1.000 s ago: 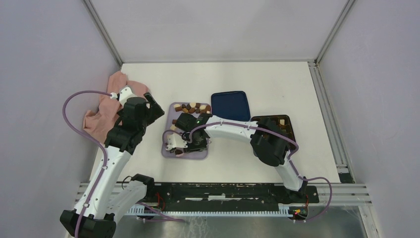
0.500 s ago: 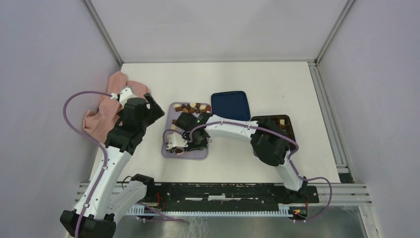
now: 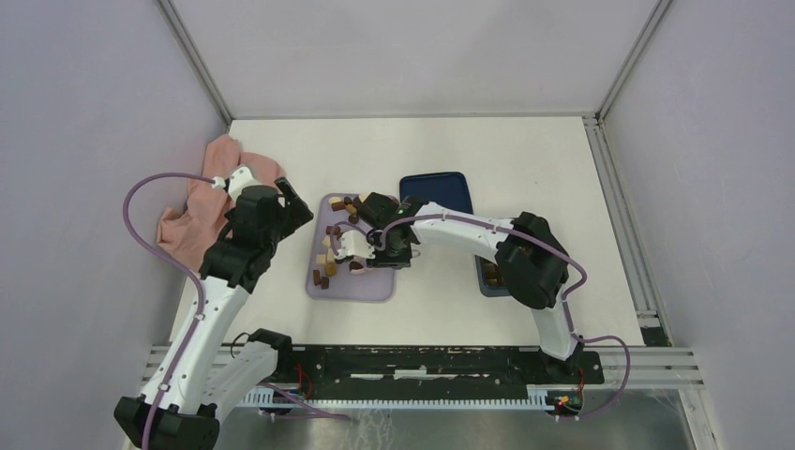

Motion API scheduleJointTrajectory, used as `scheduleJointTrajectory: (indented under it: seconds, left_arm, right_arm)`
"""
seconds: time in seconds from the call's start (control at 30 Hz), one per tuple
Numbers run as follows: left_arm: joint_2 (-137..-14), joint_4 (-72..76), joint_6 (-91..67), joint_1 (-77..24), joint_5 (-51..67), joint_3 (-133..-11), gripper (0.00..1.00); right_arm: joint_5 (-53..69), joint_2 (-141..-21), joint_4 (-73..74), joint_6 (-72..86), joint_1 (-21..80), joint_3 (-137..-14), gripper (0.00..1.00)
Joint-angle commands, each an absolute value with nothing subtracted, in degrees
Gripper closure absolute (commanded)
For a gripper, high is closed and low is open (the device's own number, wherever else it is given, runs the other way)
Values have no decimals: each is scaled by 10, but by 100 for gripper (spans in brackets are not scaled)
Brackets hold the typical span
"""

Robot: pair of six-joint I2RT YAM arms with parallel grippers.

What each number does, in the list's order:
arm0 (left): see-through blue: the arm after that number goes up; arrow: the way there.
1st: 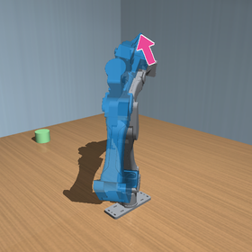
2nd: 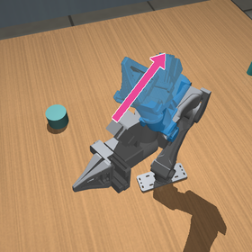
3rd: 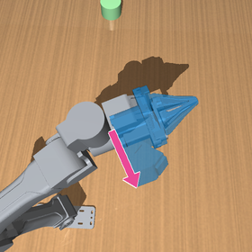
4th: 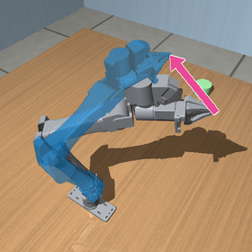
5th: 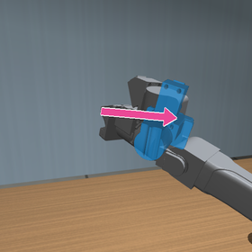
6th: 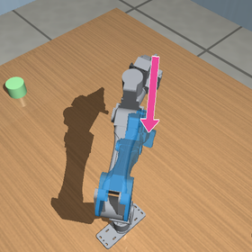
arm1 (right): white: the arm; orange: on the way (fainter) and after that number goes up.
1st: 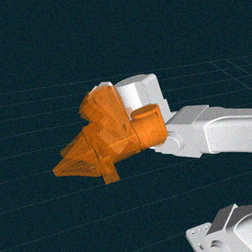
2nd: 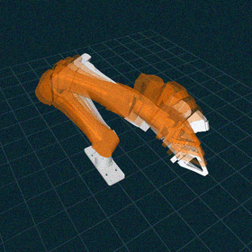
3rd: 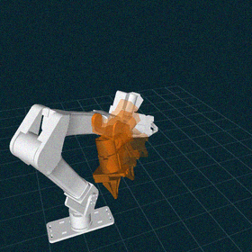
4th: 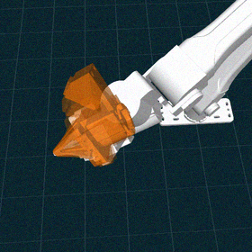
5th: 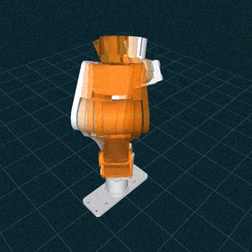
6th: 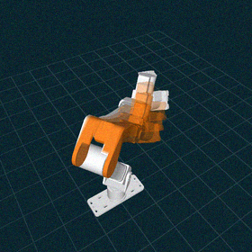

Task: Pack the chocolate
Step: Pick up the fake chocolate from the plate.

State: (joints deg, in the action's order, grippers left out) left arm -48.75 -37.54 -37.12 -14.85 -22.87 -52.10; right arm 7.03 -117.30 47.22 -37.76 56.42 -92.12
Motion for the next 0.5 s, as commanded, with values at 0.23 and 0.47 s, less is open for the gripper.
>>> scheduleJointTrajectory:
  seconds: [0.23, 0.47]
  left_arm:
    - [-493, -338, -408, -146, -194, -505, 0]
    - [-495, -323, -415, -146, -177, -497, 0]
  right_arm:
    - [120, -1116, 443, -371, 525, -894, 74]
    - [159, -1085, 444, -369, 504, -884, 74]
